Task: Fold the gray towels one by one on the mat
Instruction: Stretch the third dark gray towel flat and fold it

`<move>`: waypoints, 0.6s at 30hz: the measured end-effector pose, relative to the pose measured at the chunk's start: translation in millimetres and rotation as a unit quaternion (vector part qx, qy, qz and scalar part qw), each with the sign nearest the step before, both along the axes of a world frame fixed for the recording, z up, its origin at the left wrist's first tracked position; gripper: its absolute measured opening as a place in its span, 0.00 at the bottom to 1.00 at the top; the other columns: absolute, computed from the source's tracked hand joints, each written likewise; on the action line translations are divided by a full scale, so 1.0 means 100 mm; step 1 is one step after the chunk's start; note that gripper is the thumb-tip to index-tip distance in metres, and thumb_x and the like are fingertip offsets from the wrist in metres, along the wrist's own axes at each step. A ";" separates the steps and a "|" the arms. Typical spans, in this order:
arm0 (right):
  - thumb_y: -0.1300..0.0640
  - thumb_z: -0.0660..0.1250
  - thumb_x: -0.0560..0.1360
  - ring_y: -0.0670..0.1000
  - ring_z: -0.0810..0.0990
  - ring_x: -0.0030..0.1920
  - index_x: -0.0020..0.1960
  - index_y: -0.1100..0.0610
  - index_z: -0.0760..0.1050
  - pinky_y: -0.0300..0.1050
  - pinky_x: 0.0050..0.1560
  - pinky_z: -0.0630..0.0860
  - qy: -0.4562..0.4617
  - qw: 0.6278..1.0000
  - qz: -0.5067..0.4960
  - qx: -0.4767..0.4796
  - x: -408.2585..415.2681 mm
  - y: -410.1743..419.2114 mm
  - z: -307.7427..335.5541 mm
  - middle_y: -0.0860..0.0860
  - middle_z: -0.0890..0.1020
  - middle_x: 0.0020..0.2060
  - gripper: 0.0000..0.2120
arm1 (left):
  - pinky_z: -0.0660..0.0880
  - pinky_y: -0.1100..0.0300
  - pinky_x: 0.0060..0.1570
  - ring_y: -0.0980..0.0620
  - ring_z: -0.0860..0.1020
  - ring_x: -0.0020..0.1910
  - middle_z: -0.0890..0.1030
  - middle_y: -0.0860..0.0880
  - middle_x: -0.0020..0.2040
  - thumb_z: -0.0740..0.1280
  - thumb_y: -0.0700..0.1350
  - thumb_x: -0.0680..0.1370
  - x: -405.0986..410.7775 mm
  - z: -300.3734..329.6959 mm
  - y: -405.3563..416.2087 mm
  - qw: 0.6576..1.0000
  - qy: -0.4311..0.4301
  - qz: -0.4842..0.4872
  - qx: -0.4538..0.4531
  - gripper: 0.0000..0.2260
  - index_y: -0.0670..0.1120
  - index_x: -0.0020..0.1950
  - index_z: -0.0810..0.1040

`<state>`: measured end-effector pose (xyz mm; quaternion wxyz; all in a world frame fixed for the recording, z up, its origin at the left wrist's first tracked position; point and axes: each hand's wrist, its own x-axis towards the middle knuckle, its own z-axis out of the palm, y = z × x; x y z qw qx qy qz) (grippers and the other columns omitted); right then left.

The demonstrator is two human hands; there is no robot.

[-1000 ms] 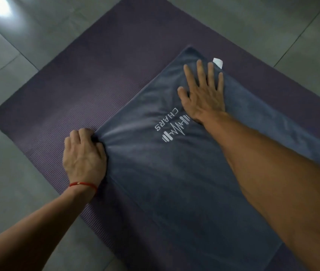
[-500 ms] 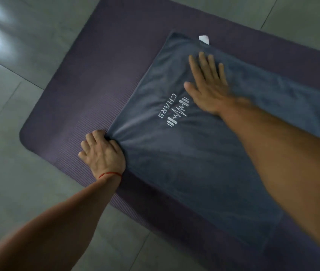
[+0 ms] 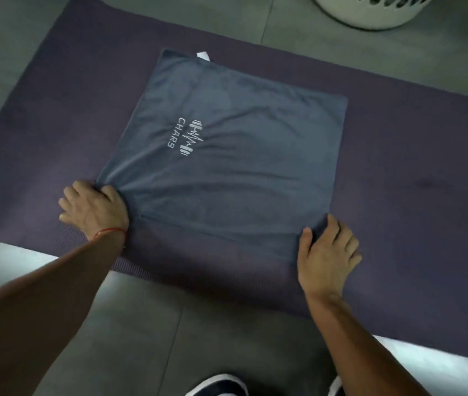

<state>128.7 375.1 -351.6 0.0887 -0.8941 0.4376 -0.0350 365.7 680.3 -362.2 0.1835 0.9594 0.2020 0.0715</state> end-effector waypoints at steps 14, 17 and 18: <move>0.52 0.66 0.81 0.47 0.80 0.34 0.52 0.56 0.70 0.49 0.48 0.79 -0.229 0.906 -0.205 0.292 -0.29 0.19 0.32 0.47 0.80 0.35 0.09 | 0.78 0.48 0.54 0.36 0.81 0.53 0.83 0.38 0.51 0.67 0.56 0.80 0.31 0.46 0.50 0.943 0.262 -0.199 -0.047 0.20 0.39 0.56 0.79; 0.52 0.70 0.79 0.47 0.82 0.35 0.46 0.48 0.68 0.58 0.48 0.82 -0.286 0.865 -0.228 0.342 -0.46 0.09 0.26 0.49 0.81 0.36 0.10 | 0.83 0.49 0.45 0.41 0.85 0.37 0.84 0.40 0.37 0.71 0.47 0.79 0.19 0.53 0.60 0.928 0.254 -0.170 -0.215 0.09 0.43 0.44 0.77; 0.53 0.71 0.78 0.46 0.82 0.34 0.47 0.47 0.68 0.55 0.43 0.82 -0.295 0.852 -0.238 0.363 -0.52 0.06 0.27 0.51 0.82 0.38 0.10 | 0.83 0.51 0.38 0.43 0.84 0.32 0.83 0.39 0.35 0.72 0.44 0.79 0.12 0.55 0.63 0.918 0.257 -0.151 -0.262 0.10 0.44 0.41 0.73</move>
